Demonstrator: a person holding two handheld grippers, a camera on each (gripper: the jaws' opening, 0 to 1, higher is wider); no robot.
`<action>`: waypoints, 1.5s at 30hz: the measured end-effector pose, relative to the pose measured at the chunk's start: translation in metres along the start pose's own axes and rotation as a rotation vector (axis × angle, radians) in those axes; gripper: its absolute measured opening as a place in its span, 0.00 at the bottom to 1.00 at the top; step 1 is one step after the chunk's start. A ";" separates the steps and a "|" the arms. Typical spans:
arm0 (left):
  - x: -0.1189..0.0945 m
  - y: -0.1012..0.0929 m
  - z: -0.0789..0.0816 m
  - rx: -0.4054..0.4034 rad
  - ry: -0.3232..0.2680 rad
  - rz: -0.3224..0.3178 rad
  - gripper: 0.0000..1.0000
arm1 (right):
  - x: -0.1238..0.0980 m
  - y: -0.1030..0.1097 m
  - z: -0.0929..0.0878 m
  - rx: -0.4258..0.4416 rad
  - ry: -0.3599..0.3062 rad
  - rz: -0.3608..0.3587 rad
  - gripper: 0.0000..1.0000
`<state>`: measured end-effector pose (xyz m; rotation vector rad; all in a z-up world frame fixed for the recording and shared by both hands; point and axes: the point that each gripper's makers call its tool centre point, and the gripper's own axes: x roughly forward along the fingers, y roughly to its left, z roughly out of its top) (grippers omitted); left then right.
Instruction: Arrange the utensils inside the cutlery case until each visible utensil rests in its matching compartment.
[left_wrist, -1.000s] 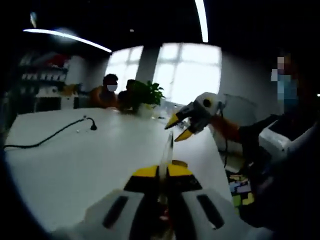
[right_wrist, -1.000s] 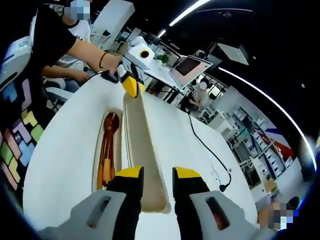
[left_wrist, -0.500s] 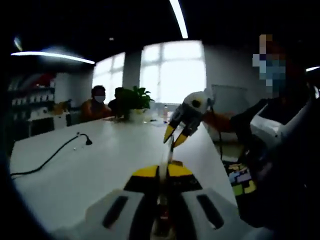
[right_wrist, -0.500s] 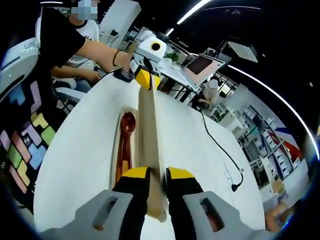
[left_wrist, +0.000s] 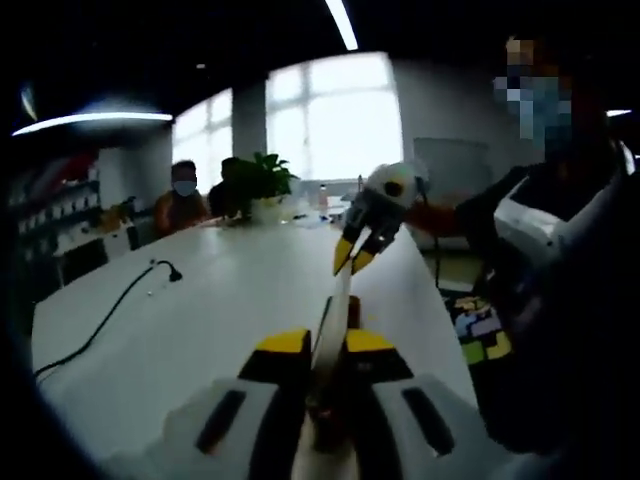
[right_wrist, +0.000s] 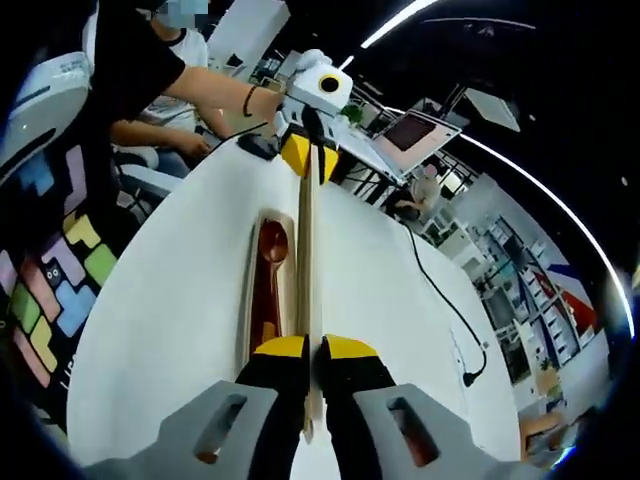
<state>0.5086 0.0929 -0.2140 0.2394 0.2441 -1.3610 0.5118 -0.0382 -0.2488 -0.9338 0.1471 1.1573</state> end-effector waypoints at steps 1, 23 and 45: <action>0.001 0.000 -0.001 -0.003 0.013 0.002 0.12 | 0.000 0.001 0.000 -0.005 0.002 -0.004 0.02; 0.007 -0.006 -0.021 -0.096 0.387 -0.009 0.53 | 0.001 -0.002 0.001 -0.351 0.068 -0.285 0.02; 0.024 0.001 -0.079 0.000 0.836 -0.057 0.61 | 0.009 -0.005 0.000 -0.683 0.212 -0.486 0.03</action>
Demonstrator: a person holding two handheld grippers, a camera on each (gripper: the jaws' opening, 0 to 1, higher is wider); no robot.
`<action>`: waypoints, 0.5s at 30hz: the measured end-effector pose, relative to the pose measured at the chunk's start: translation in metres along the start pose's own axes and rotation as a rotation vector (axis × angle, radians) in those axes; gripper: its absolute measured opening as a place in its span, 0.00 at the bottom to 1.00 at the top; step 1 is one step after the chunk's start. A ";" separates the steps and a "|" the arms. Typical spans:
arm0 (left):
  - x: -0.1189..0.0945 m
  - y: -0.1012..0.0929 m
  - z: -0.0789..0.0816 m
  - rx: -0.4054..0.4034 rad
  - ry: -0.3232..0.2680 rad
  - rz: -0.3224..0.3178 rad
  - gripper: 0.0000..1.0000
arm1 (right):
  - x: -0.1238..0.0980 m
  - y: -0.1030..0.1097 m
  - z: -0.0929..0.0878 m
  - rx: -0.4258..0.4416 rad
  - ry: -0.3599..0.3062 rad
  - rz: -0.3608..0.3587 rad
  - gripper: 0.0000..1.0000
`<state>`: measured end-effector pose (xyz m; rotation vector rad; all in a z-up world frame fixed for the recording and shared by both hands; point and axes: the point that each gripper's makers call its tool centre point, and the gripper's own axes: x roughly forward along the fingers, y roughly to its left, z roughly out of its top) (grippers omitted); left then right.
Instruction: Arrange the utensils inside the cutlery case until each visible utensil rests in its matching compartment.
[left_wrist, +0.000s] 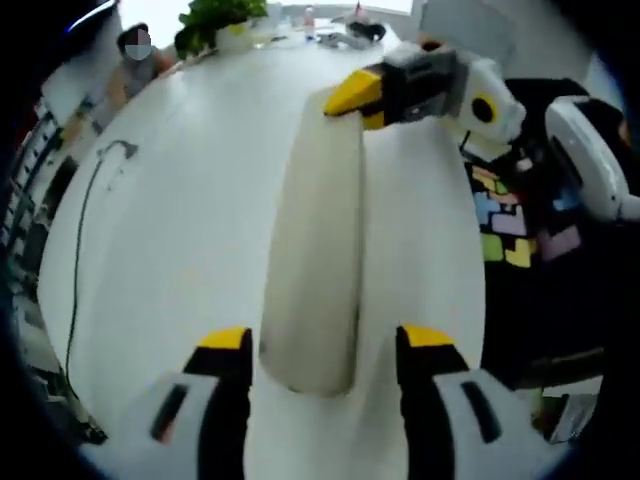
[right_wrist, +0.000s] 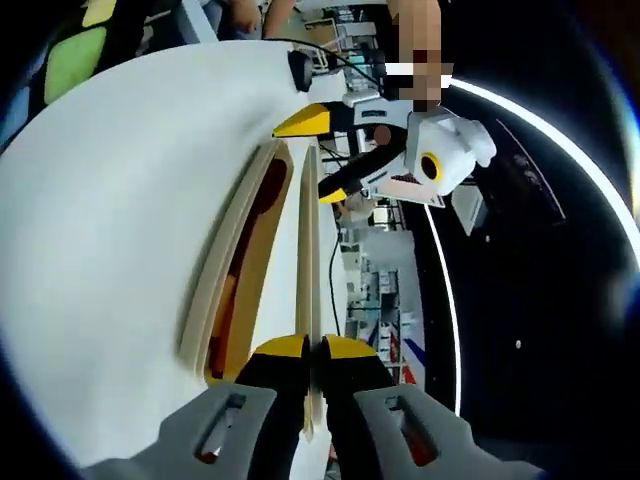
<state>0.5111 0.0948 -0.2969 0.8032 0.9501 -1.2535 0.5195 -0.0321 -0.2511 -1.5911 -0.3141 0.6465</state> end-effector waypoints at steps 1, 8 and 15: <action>0.002 0.000 -0.003 0.013 0.023 -0.002 0.61 | 0.000 0.001 0.002 -0.012 0.000 0.001 0.03; 0.011 0.000 -0.009 0.005 0.075 -0.025 0.57 | 0.003 -0.001 0.014 -0.060 -0.002 -0.027 0.03; 0.016 0.003 -0.011 -0.009 0.097 -0.039 0.54 | 0.004 0.003 0.020 -0.112 -0.012 -0.055 0.03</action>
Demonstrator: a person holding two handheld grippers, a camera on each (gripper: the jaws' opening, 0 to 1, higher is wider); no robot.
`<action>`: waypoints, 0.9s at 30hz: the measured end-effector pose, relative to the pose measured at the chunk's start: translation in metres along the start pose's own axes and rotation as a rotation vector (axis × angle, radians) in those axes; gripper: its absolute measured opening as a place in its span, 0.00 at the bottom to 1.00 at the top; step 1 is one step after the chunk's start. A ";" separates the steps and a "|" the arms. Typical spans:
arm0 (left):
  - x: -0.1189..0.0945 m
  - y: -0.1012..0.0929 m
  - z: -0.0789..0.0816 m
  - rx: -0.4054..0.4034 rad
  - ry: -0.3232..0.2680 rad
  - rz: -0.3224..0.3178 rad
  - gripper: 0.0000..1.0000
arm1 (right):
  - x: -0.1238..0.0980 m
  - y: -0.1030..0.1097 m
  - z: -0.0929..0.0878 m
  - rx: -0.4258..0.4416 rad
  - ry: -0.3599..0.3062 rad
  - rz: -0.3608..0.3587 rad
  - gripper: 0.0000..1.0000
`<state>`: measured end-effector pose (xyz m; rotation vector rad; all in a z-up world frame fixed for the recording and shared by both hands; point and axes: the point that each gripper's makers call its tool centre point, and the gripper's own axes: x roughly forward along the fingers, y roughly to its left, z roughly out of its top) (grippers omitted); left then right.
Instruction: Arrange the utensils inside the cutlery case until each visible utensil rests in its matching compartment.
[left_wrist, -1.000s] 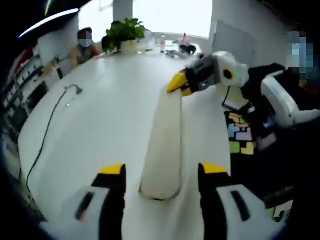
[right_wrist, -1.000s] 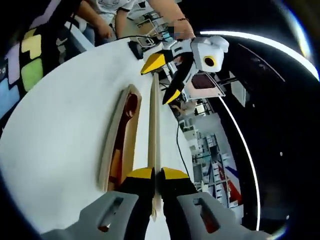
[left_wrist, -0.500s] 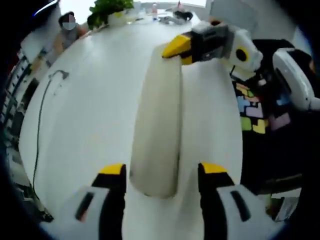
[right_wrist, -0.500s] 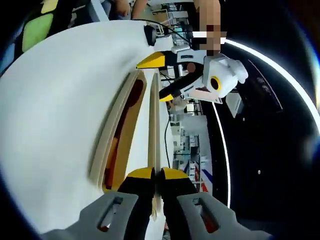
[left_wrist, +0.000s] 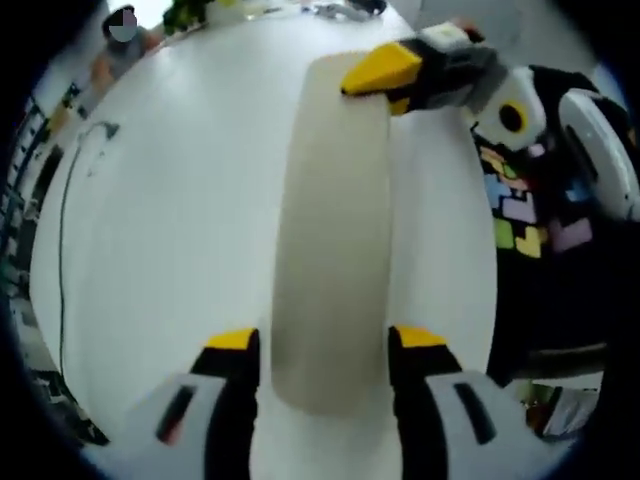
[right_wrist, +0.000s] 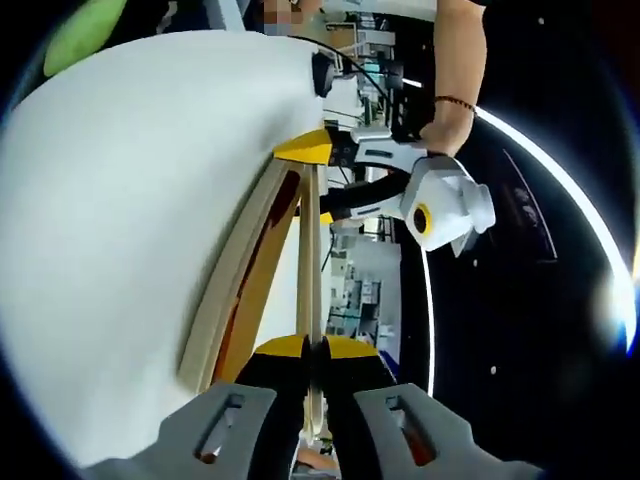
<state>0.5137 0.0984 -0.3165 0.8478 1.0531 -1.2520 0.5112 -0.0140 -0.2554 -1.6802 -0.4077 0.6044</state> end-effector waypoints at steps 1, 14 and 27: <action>0.000 0.000 0.000 0.001 0.000 -0.001 0.53 | 0.000 0.000 0.000 0.000 0.000 -0.003 0.03; 0.005 0.001 -0.001 0.013 0.035 -0.008 0.46 | -0.004 0.009 0.000 -0.022 -0.027 -0.003 0.04; 0.007 -0.001 0.000 0.045 0.051 -0.002 0.45 | -0.012 0.025 -0.002 -0.035 -0.087 0.052 0.07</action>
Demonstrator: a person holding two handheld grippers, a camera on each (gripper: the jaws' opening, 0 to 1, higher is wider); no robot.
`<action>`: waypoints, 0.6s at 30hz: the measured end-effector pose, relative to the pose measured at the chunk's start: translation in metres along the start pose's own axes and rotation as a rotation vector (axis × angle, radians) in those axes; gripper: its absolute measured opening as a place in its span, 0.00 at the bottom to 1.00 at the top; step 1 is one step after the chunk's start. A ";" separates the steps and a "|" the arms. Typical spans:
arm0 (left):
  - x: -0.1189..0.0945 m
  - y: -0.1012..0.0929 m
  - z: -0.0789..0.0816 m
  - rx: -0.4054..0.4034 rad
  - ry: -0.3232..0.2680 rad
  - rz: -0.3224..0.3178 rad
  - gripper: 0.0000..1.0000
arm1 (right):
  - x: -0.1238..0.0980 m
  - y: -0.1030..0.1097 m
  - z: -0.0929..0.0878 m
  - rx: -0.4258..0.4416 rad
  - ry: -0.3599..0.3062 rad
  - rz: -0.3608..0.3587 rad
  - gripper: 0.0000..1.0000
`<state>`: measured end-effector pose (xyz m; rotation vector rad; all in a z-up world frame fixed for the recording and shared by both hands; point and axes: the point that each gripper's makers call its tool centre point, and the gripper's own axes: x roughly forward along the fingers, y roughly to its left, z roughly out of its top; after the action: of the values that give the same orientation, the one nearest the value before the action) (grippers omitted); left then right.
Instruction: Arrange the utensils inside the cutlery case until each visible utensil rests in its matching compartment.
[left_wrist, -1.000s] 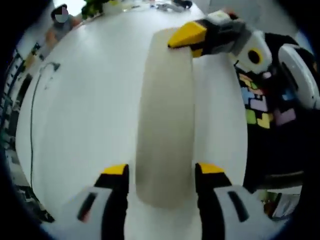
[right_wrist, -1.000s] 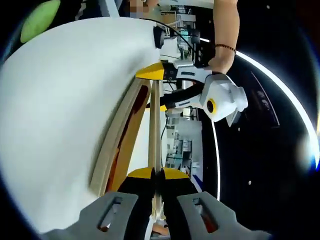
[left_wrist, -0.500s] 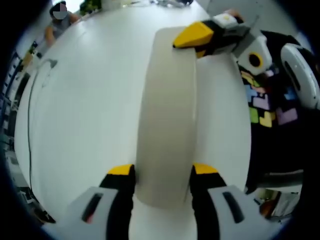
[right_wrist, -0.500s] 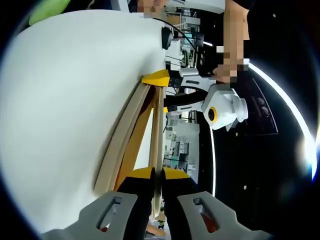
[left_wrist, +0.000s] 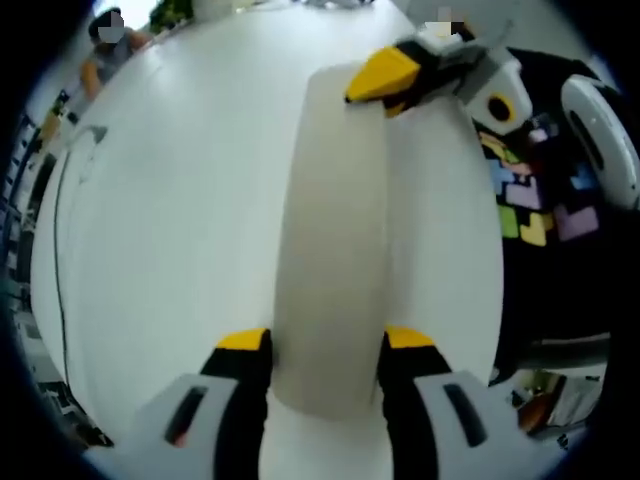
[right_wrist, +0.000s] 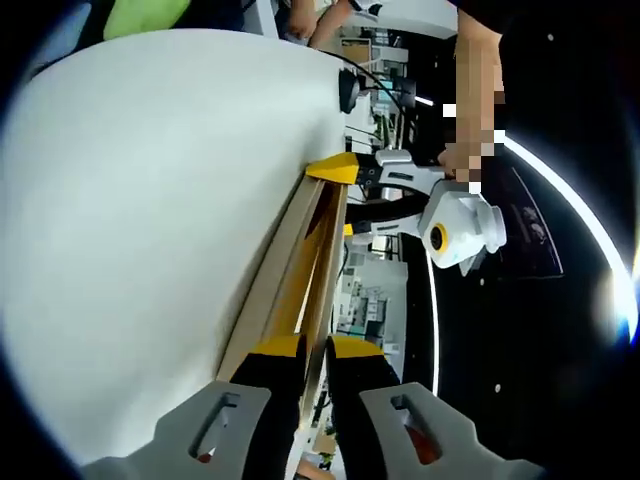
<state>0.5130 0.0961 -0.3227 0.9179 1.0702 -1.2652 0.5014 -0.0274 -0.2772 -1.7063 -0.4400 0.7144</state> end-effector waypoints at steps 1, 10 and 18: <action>0.000 0.000 0.000 -0.001 0.001 0.000 0.45 | -0.001 0.001 -0.001 -0.003 0.000 0.005 0.07; 0.001 0.001 -0.002 0.001 0.014 0.001 0.45 | -0.013 0.003 -0.013 0.021 -0.002 0.041 0.08; 0.002 0.001 -0.003 0.007 0.013 -0.001 0.45 | -0.026 0.010 -0.026 0.054 0.002 0.061 0.10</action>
<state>0.5138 0.0985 -0.3253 0.9325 1.0776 -1.2665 0.4985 -0.0656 -0.2774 -1.6750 -0.3653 0.7628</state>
